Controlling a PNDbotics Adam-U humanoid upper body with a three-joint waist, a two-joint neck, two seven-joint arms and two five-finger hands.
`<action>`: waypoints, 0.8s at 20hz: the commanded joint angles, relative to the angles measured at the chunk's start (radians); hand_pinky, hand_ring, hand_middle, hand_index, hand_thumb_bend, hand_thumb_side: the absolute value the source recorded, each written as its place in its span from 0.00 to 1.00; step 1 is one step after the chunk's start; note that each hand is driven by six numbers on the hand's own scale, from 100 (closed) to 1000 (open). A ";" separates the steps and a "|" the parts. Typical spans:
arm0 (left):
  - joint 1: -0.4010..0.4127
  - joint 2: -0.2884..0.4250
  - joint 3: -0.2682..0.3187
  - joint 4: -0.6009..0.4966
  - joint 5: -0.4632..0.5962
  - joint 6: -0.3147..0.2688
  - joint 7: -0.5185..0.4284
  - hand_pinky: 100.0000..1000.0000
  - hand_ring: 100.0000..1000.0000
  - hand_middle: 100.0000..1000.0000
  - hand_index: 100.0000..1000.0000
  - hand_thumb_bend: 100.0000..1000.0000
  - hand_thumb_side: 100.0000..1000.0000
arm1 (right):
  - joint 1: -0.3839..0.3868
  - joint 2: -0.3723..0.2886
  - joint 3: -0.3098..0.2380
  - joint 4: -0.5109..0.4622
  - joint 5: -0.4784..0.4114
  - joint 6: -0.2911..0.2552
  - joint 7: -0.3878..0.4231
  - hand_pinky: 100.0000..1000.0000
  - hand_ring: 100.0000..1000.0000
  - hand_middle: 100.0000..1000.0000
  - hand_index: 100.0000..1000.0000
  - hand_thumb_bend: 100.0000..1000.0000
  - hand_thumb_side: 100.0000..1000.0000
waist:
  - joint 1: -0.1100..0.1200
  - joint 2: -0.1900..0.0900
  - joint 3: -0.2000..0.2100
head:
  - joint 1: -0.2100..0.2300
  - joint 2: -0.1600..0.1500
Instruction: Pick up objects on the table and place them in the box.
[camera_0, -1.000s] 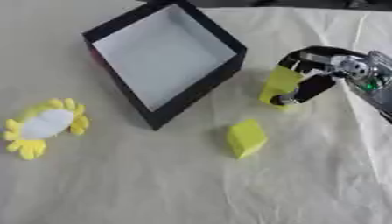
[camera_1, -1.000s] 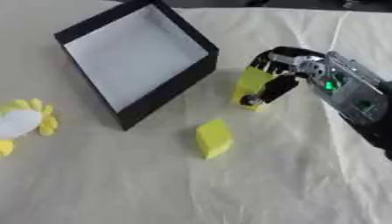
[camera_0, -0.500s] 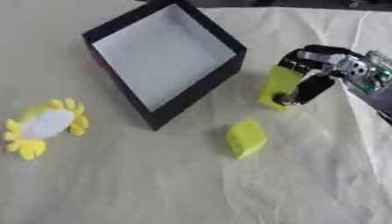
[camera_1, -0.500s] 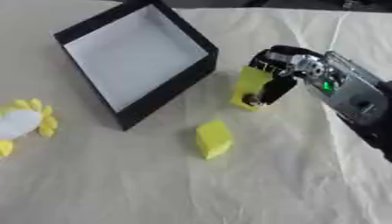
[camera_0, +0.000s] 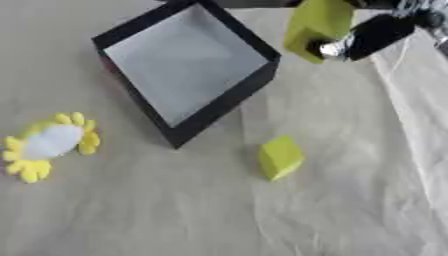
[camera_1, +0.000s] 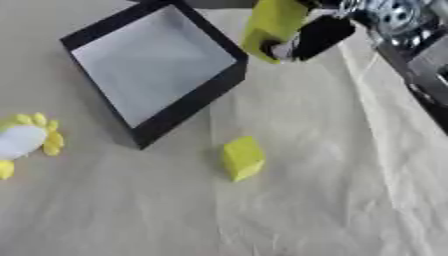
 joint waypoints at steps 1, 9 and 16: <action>-0.004 0.025 0.012 -0.019 -0.006 -0.003 0.003 0.95 0.99 0.92 0.84 0.07 0.81 | -0.117 0.049 0.014 0.017 0.019 -0.006 0.057 0.76 0.61 0.45 0.62 0.00 0.00 | -0.011 -0.030 -0.003 | -0.009 0.003; -0.005 0.022 0.025 -0.029 0.000 -0.008 0.018 0.95 0.99 0.92 0.84 0.08 0.80 | -0.412 0.289 0.118 0.258 0.185 -0.083 0.223 0.76 0.62 0.47 0.63 0.02 0.00 | -0.016 -0.040 -0.002 | -0.028 0.012; -0.023 0.029 0.056 -0.064 0.013 -0.022 0.052 0.95 0.98 0.92 0.84 0.07 0.78 | -0.499 0.476 0.112 0.518 0.333 -0.181 0.241 0.76 0.62 0.47 0.63 0.01 0.00 | -0.016 -0.037 0.016 | -0.070 0.011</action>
